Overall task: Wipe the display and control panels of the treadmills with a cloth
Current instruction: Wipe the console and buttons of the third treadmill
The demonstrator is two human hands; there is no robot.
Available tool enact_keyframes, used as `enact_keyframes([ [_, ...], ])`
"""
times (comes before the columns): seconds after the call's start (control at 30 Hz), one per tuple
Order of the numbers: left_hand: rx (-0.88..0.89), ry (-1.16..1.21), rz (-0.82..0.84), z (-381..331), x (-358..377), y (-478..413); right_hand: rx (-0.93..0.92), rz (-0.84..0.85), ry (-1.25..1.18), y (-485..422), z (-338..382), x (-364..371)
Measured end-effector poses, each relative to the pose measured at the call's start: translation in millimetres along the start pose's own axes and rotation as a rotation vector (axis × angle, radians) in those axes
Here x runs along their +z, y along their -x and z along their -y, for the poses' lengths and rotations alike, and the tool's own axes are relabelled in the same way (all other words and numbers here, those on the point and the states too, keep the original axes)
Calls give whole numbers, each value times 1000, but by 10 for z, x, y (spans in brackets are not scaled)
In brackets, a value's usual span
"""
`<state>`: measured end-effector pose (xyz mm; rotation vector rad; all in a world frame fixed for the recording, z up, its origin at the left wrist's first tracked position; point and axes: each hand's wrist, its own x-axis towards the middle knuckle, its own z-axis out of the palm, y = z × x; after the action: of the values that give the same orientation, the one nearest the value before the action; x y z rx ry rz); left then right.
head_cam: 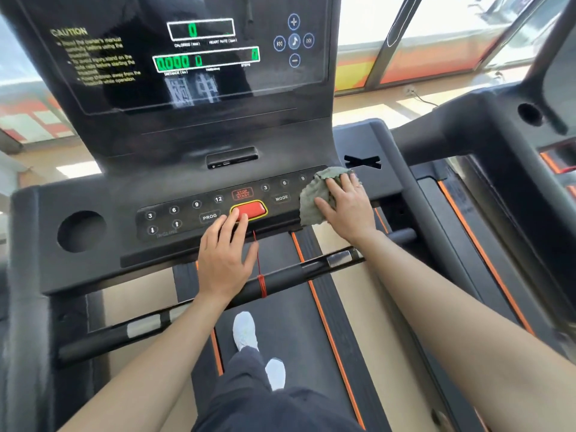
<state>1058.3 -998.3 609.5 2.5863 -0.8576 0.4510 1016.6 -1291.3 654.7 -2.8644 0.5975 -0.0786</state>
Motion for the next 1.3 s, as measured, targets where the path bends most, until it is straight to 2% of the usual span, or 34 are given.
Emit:
enact_keyframes([
  [0.07,-1,-2,12,8,10,-3,60,0,-18,-105,-10,-48],
  [0.13,6,-7,18,11,18,-7,35,15,0,-177,79,-46],
  [0.37,34,-3,14,27,4,-5,-174,157,37,-244,710,86],
  [0.57,47,29,30,50,-2,-2,-342,91,78,144,730,177],
  [0.63,45,32,30,49,-2,-3,-302,62,75,228,590,179],
  [0.8,36,28,41,46,-14,-21,-3,100,42,70,338,84],
  [0.93,34,15,32,29,-31,-36,42,164,51,-326,395,-2],
  [1.1,29,-3,33,14,-19,-36,-99,222,91,-603,694,29],
  [1.3,39,-24,20,17,-7,-23,-298,225,116,-288,740,105],
])
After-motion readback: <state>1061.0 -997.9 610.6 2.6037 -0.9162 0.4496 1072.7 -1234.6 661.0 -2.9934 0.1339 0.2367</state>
